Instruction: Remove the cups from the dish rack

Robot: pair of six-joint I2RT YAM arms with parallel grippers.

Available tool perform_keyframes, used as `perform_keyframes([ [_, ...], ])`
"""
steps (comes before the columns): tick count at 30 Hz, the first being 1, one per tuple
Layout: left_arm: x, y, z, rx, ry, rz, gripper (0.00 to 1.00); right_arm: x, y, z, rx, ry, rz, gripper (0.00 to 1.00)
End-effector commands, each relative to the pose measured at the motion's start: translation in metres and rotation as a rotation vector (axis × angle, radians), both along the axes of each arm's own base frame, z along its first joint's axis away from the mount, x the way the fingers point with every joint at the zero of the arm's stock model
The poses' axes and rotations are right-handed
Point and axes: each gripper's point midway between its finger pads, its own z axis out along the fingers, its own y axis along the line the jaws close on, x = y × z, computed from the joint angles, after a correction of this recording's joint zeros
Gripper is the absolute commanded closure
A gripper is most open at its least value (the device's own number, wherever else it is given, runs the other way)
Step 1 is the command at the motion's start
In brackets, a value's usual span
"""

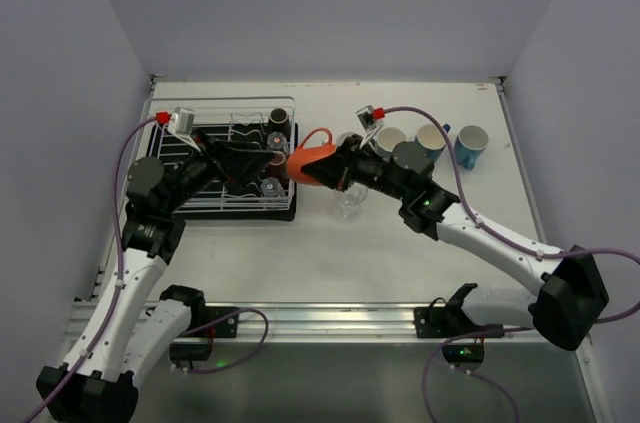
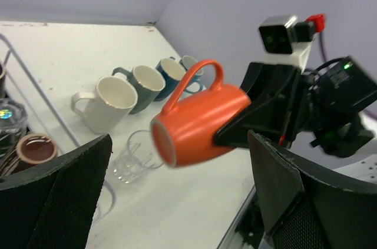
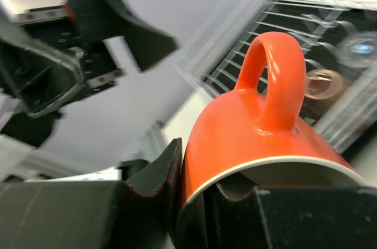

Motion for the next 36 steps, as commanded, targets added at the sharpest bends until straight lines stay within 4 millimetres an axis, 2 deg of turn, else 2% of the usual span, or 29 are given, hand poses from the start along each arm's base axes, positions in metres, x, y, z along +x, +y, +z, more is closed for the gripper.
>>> perform_keyframes([
  [1,-0.009,0.010,-0.023,0.177,-0.010,0.032,0.00,0.020,-0.043,0.030,-0.116,-0.129,-0.199,1.00],
  [2,-0.009,0.013,-0.030,0.203,-0.004,0.045,0.00,0.021,-0.059,0.009,-0.244,-0.104,-0.237,1.00],
  [4,-0.008,0.022,-0.051,0.285,0.012,0.087,0.00,0.036,-0.089,-0.002,-0.360,-0.083,-0.354,1.00],
  [5,-0.007,0.026,-0.060,0.310,0.020,0.100,0.00,0.033,-0.107,-0.023,-0.462,-0.032,-0.369,1.00],
  [6,-0.007,0.029,-0.071,0.351,0.016,0.109,0.00,0.042,-0.127,-0.028,-0.501,-0.006,-0.418,1.00],
  [9,-0.003,0.041,-0.092,0.418,0.032,0.164,0.00,0.046,-0.171,-0.062,-0.651,0.084,-0.505,1.00],
  [11,0.001,0.049,-0.103,0.443,0.048,0.213,0.00,0.048,-0.192,-0.079,-0.738,0.119,-0.559,1.00],
  [13,0.002,0.051,-0.100,0.457,0.035,0.223,0.00,0.054,-0.202,-0.096,-0.807,0.164,-0.586,1.00],
  [15,0.002,0.052,-0.097,0.455,0.030,0.229,0.00,0.058,-0.208,-0.107,-0.863,0.182,-0.600,1.00],
  [16,0.002,0.052,-0.097,0.457,0.026,0.234,0.00,0.062,-0.207,-0.120,-0.894,0.209,-0.590,1.00],
  [18,0.001,0.052,-0.099,0.465,0.028,0.240,0.00,0.065,-0.201,-0.131,-0.914,0.237,-0.555,1.00],
  [19,0.001,0.055,-0.100,0.474,0.035,0.255,0.00,0.069,-0.197,-0.144,-0.937,0.265,-0.539,1.00],
  [21,0.001,0.057,-0.100,0.479,0.036,0.267,0.00,0.076,-0.189,-0.150,-0.931,0.270,-0.521,1.00],
  [22,0.001,0.058,-0.101,0.483,0.039,0.272,0.00,0.077,-0.184,-0.159,-0.938,0.287,-0.495,1.00],
  [36,0.004,0.056,-0.109,0.492,0.067,0.259,0.00,0.105,-0.173,-0.208,-1.019,0.343,-0.511,0.97],
])
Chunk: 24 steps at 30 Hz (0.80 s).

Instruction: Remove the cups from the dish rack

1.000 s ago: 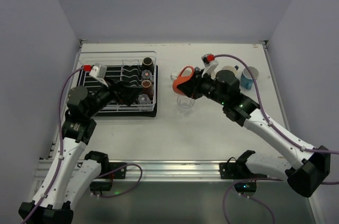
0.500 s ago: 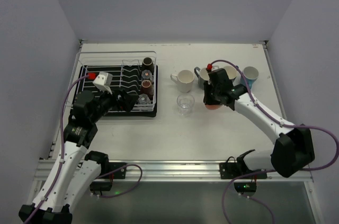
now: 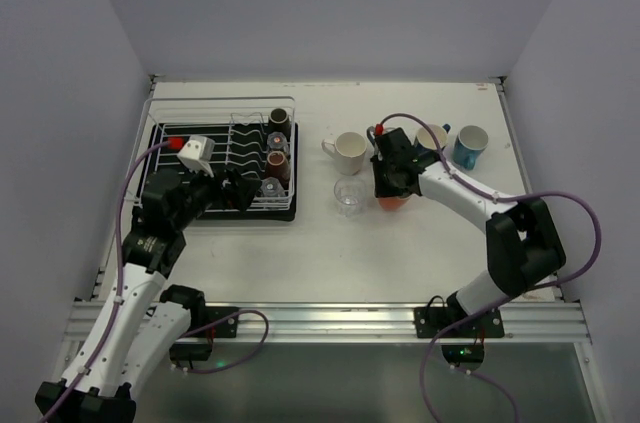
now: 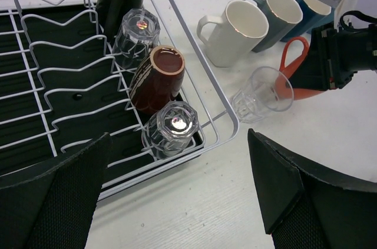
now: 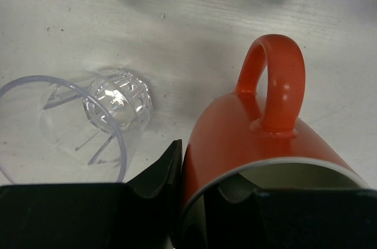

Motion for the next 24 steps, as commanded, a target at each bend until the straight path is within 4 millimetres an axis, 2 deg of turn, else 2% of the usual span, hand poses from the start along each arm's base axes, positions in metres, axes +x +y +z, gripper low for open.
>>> perform_keyframes([
  [1,0.002,0.000,0.002,0.020,-0.015,-0.001,0.00,0.033,0.012,0.021,0.017,-0.115,-0.007,0.97],
  [6,0.004,0.000,0.000,0.024,-0.006,0.000,0.00,0.039,0.015,0.013,0.013,-0.107,-0.010,0.94],
  [8,0.004,0.001,-0.001,0.024,-0.002,0.002,0.00,0.040,0.014,0.012,0.005,-0.107,-0.011,0.90],
  [9,0.005,0.002,-0.001,0.026,-0.002,0.011,0.00,0.041,0.013,0.014,-0.001,-0.112,-0.015,0.86],
  [10,0.006,0.002,-0.001,0.029,-0.002,0.015,0.00,0.041,0.012,0.015,-0.003,-0.113,-0.016,0.76],
  [12,0.009,0.004,-0.006,0.037,0.014,0.029,0.00,0.040,0.013,0.019,0.005,-0.121,-0.009,0.67],
  [14,0.012,0.006,-0.014,0.048,0.049,0.039,0.00,0.040,0.013,0.026,0.015,-0.134,-0.007,0.60],
  [18,0.018,0.009,-0.027,0.074,0.115,0.063,0.00,0.035,0.014,0.036,0.038,-0.149,-0.003,0.55],
  [23,0.023,0.003,-0.012,0.040,0.108,0.056,0.02,0.025,0.009,0.057,0.072,-0.197,-0.007,0.50],
  [24,0.025,0.003,-0.007,0.036,0.100,0.060,0.05,0.022,0.008,0.069,0.087,-0.225,-0.008,0.50],
])
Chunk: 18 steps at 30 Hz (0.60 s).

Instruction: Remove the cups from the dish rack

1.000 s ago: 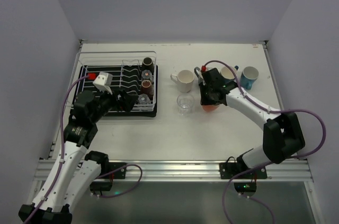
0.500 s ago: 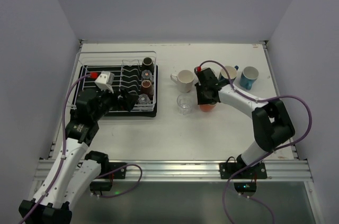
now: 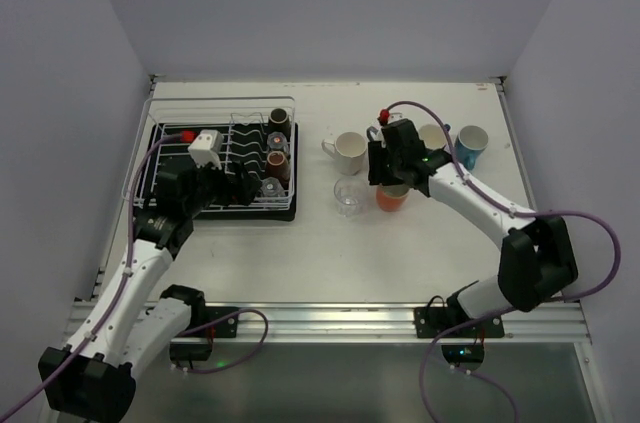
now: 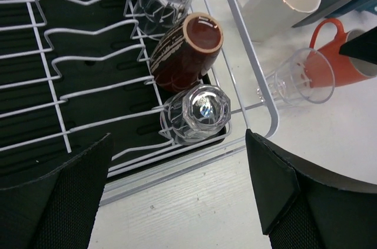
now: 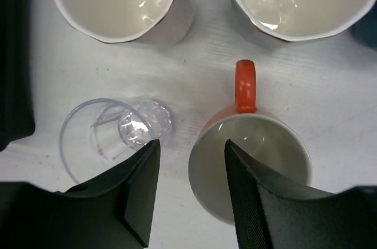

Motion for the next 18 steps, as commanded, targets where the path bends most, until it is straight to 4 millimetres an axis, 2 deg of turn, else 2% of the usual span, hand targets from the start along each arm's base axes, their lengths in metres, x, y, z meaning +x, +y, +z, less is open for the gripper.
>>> perform_keyframes([
  [1,0.012,-0.005,0.044,-0.030,-0.090,0.006,0.06,-0.002,-0.001,0.043,0.056,-0.119,-0.004,0.49],
  [2,0.015,-0.009,0.052,-0.034,-0.099,0.003,0.10,-0.006,-0.002,0.043,0.061,-0.120,-0.001,0.49],
  [3,0.019,-0.008,0.055,-0.028,-0.102,0.022,0.12,-0.010,-0.004,0.055,0.081,-0.151,-0.003,0.49],
  [5,0.025,-0.018,0.059,-0.019,-0.095,0.013,0.18,-0.015,-0.007,0.060,0.099,-0.172,-0.010,0.49],
  [6,0.030,-0.015,0.058,0.006,-0.090,0.054,0.19,-0.018,-0.008,0.071,0.124,-0.204,-0.013,0.49],
  [7,0.031,-0.025,0.065,0.018,-0.096,0.043,0.19,-0.021,-0.010,0.069,0.130,-0.209,-0.016,0.49],
  [8,0.035,-0.029,0.052,0.051,-0.053,0.049,0.21,-0.024,-0.010,0.072,0.146,-0.222,-0.014,0.50],
  [9,0.041,-0.025,0.049,0.089,-0.051,0.095,0.21,-0.024,-0.008,0.087,0.190,-0.272,-0.014,0.50],
  [10,0.045,-0.035,0.045,0.107,-0.038,0.082,0.24,-0.029,-0.007,0.084,0.206,-0.279,-0.008,0.51],
  [11,0.050,-0.034,0.043,0.128,-0.033,0.101,0.26,-0.030,-0.006,0.089,0.234,-0.303,-0.005,0.51],
  [12,0.053,-0.036,0.041,0.140,-0.029,0.108,0.28,-0.032,0.000,0.104,0.297,-0.355,0.016,0.51],
  [13,0.058,-0.044,0.039,0.153,-0.018,0.102,0.32,-0.036,0.000,0.098,0.311,-0.355,0.021,0.52],
  [15,0.064,-0.046,0.039,0.179,-0.022,0.131,0.37,-0.039,0.005,0.106,0.362,-0.389,0.041,0.52],
  [16,0.068,-0.053,0.037,0.196,-0.019,0.131,0.44,-0.043,0.004,0.103,0.370,-0.392,0.041,0.52],
  [18,0.073,-0.054,0.034,0.224,-0.020,0.159,0.46,-0.044,0.004,0.106,0.381,-0.407,0.042,0.52],
])
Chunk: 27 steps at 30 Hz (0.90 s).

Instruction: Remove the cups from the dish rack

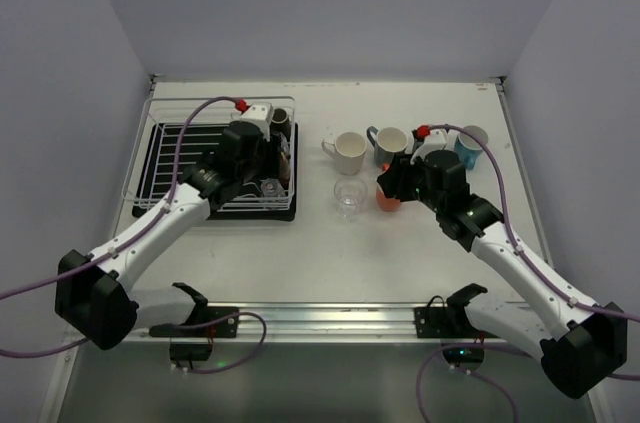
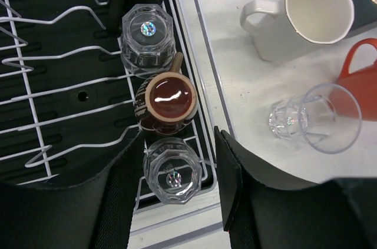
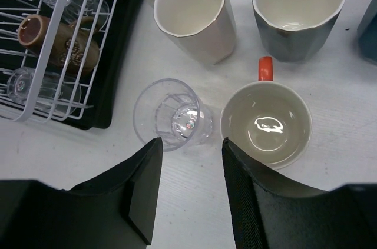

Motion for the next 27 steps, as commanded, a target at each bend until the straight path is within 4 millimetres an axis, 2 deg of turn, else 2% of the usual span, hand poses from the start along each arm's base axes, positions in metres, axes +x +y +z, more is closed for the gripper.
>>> perform_keyframes([
  [1,0.018,-0.001,0.018,0.048,-0.065,0.090,0.47,0.003,0.012,0.024,0.099,-0.094,0.023,0.52],
  [4,0.021,-0.005,0.004,0.096,-0.044,0.105,0.48,-0.004,0.017,0.027,0.128,-0.103,0.061,0.53],
  [7,0.020,-0.001,-0.001,0.129,-0.053,0.146,0.48,-0.004,0.018,0.027,0.141,-0.110,0.067,0.52],
  [11,0.021,-0.001,-0.014,0.161,-0.032,0.148,0.44,-0.007,0.023,0.026,0.153,-0.100,0.093,0.52],
  [16,0.033,-0.004,-0.031,0.212,-0.012,0.155,0.43,-0.007,0.025,0.026,0.157,-0.098,0.102,0.52],
  [21,0.046,-0.009,-0.035,0.240,-0.011,0.155,0.41,-0.009,0.026,0.027,0.162,-0.098,0.113,0.52],
  [27,0.057,-0.014,-0.040,0.257,-0.013,0.161,0.34,-0.010,0.029,0.025,0.166,-0.087,0.129,0.52],
])
